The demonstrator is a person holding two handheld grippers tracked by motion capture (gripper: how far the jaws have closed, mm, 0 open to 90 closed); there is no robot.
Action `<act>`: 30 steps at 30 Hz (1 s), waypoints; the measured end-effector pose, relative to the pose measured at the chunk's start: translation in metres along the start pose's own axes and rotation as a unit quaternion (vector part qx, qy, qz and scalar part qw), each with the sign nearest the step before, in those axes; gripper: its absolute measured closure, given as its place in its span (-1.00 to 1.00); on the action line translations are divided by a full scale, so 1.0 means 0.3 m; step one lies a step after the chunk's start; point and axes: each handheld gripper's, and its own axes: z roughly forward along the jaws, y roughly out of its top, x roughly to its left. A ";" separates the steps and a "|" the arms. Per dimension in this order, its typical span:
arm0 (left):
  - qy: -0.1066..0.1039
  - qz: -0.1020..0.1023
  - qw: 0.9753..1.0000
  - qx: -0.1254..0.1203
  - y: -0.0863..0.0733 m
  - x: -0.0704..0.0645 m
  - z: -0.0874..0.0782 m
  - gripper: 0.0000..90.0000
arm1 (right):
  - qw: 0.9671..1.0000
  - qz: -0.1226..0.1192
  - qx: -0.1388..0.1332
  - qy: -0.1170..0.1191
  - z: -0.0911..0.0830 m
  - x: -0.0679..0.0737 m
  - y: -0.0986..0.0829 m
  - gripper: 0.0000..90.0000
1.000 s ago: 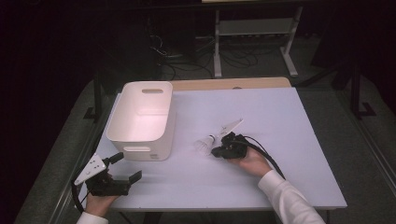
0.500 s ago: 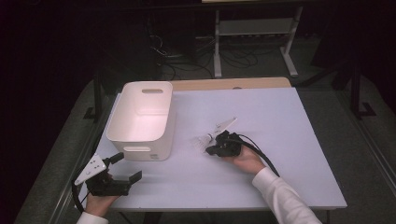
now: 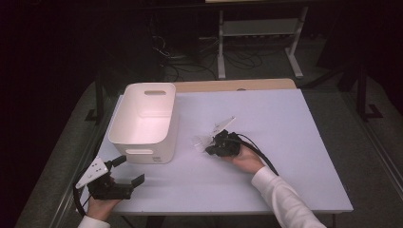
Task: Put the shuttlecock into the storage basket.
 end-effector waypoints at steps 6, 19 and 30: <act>0.001 0.003 1.000 0.004 -0.001 0.002 0.000 -1.00 | 1.000 0.000 0.001 0.001 0.019 -0.009 0.018 0.97; -0.001 0.007 1.000 0.007 -0.001 0.003 0.002 -1.00 | 1.000 0.010 0.001 -0.002 0.038 -0.059 0.062 0.97; 0.000 -0.002 1.000 0.004 -0.002 0.001 0.007 -1.00 | 1.000 0.003 0.010 0.004 0.068 -0.088 0.096 0.97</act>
